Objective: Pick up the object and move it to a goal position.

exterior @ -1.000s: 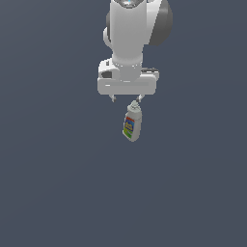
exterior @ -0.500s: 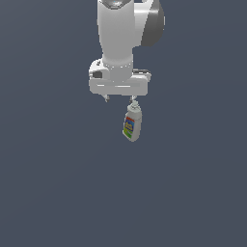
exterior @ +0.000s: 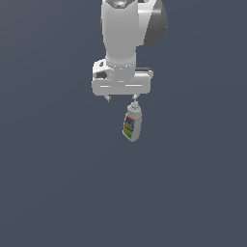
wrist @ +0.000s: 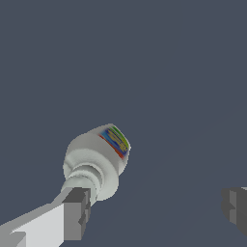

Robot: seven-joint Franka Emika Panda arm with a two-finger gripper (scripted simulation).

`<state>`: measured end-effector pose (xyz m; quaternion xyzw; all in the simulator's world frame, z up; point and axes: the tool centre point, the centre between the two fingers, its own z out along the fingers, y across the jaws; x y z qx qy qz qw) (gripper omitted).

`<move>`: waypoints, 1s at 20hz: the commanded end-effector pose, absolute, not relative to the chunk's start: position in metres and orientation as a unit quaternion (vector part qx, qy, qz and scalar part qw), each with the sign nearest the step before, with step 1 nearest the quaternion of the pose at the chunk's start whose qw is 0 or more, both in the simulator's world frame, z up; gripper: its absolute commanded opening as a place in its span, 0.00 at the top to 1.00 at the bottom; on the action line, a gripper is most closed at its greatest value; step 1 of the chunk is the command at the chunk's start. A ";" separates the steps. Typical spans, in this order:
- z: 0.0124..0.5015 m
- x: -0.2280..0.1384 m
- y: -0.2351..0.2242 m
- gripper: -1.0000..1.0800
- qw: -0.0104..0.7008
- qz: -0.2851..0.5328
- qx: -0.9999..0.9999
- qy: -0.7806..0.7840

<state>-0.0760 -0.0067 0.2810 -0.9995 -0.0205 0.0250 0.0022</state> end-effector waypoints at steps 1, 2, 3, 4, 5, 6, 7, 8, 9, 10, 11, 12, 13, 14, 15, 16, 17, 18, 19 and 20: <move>0.281 -0.077 -0.003 0.04 0.002 0.023 -0.999 -0.044; 0.281 -0.077 -0.001 0.04 0.003 0.022 -0.998 -0.056; 0.281 -0.078 0.001 0.04 0.003 0.021 -0.997 -0.068; 0.281 -0.078 0.003 0.04 0.003 0.020 -0.997 -0.080; 0.281 -0.078 0.005 0.04 0.003 0.019 -0.995 -0.094; 0.281 -0.079 0.008 0.04 0.003 0.018 -0.994 -0.108; 0.281 -0.080 0.010 0.04 0.003 0.016 -0.992 -0.123; 0.281 -0.080 0.012 0.04 0.003 0.015 -0.990 -0.138; 0.281 -0.081 0.015 0.04 0.003 0.014 -0.988 -0.153; 0.281 -0.081 0.017 0.04 0.003 0.013 -0.986 -0.168; 0.281 -0.082 0.020 0.04 0.003 0.011 -0.983 -0.182; 0.281 -0.082 0.022 0.04 0.002 0.010 -0.980 -0.196; 0.281 -0.083 0.024 0.04 0.002 0.009 -0.978 -0.209; 0.281 -0.084 0.026 0.04 0.002 0.008 -0.975 -0.222; 0.281 -0.084 0.028 0.04 0.002 0.007 -0.972 -0.233; 0.281 -0.085 0.030 0.04 0.002 0.006 -0.970 -0.244; 0.281 -0.085 0.031 0.04 0.002 0.005 -0.967 -0.254; 0.280 -0.086 0.033 0.04 0.001 0.004 -0.965 -0.264; 0.280 -0.086 0.034 0.04 0.001 0.004 -0.962 -0.272; 0.280 -0.086 0.036 0.04 0.001 0.003 -0.960 -0.280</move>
